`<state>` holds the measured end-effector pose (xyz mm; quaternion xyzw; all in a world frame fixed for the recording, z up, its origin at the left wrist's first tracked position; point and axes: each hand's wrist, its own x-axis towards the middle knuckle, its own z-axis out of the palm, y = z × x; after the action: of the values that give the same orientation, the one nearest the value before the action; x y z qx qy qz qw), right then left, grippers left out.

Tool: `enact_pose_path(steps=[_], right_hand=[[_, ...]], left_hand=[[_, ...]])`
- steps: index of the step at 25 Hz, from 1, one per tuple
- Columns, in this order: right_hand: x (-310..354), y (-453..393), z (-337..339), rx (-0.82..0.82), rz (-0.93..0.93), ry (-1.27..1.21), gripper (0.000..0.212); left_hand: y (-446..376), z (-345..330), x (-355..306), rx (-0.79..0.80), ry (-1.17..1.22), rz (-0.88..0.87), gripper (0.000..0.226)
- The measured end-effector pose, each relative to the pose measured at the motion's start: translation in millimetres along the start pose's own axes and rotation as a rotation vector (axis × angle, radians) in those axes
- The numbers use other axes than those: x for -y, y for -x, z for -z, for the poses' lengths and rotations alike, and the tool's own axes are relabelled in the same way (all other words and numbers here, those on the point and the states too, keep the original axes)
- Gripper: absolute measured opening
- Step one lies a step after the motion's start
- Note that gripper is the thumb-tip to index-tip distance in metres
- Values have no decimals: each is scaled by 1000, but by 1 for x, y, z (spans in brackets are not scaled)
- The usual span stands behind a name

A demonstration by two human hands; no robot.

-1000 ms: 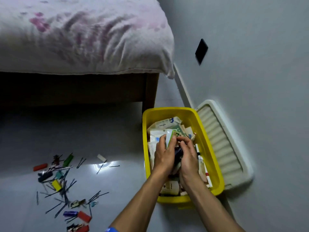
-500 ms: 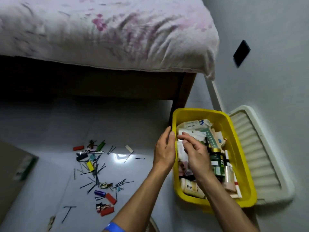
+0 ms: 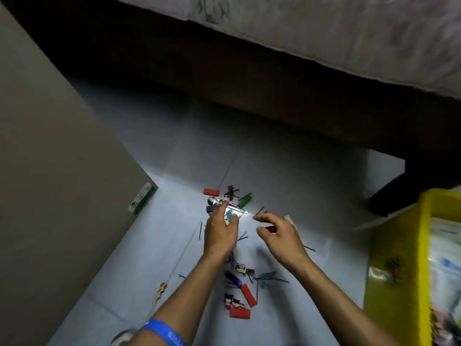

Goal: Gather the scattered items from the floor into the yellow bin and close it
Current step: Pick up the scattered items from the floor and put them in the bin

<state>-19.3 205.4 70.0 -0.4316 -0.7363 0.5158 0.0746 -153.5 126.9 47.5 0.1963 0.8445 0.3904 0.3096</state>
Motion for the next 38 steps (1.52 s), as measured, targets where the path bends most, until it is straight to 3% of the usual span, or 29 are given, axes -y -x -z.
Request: enact_pose_path(steps=[3,7,9,12,15,17,18,21,23,24,26,28,30,32,34,37,38], right_hand=[[-10,-56,-41,124,16,238,38],[-10,-129,-56,150,128,576,59],[-12,-159,-61,174,123,724,70],[-13,-182,-76,229,93,834,74],[-20,-160,-92,205,201,911,51],[-35,-128,-101,271,252,900,45],[-42,-114,-103,298,262,874,44],[-63,-82,-103,146,225,804,44],[-67,-62,-108,57,128,769,47],[-66,-50,-114,92,104,747,50],[-64,-36,-129,215,108,682,54],[-60,-31,-126,210,107,618,52],[-68,-23,-106,7,-18,562,47],[-86,-6,-81,-226,-312,500,45],[-93,12,-82,-221,-461,441,48],[-86,15,-109,-62,-275,346,43],[-81,9,-109,-76,-206,341,41]], left_hand=[[-64,22,39,27,-268,-95,49],[-139,25,53,161,-670,-217,72],[-157,18,57,236,-800,-293,68],[-146,10,71,211,-756,-423,52],[-106,14,88,283,-690,-470,49],[-79,26,98,307,-675,-408,50],[-66,37,105,238,-672,-327,50],[-16,81,148,-128,-586,197,50],[18,101,174,-146,-479,517,50],[31,100,178,-113,-412,575,49],[35,79,171,-86,-236,502,45],[34,55,152,-48,-83,412,43],[33,46,151,-127,-68,429,42],[38,43,161,-223,-177,576,43],[47,30,154,-204,-169,648,45],[46,-4,122,-25,70,484,42],[43,-8,115,-16,92,444,42]])
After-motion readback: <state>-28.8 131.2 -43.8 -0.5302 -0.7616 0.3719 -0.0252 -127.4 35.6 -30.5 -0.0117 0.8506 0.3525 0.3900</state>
